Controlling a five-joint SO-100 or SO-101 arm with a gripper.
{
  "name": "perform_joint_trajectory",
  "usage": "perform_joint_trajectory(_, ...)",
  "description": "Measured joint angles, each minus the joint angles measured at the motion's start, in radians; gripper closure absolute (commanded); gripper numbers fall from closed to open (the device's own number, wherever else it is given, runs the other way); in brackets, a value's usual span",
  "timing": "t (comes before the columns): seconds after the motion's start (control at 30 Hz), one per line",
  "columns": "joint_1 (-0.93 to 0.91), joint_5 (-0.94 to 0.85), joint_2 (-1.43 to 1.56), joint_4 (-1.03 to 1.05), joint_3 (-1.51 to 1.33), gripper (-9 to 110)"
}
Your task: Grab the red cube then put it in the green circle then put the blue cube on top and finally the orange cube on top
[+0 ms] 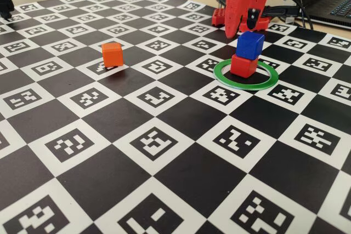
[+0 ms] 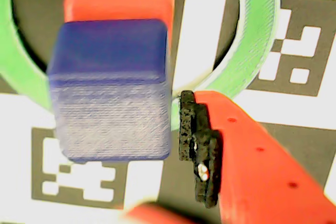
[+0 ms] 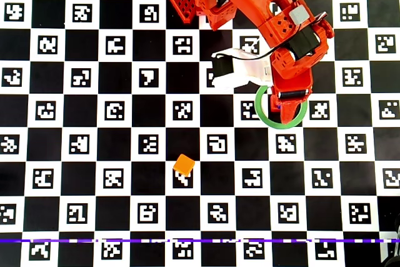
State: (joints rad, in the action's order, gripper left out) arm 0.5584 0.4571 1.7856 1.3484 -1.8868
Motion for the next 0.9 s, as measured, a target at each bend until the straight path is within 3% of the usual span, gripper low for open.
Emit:
perform_joint_trajectory(0.43, -0.227, -0.100, -0.012, 0.123, 0.239, 64)
perform_joint_trajectory(0.9, -0.459, -0.149, -0.256, 0.155, 0.505, 65)
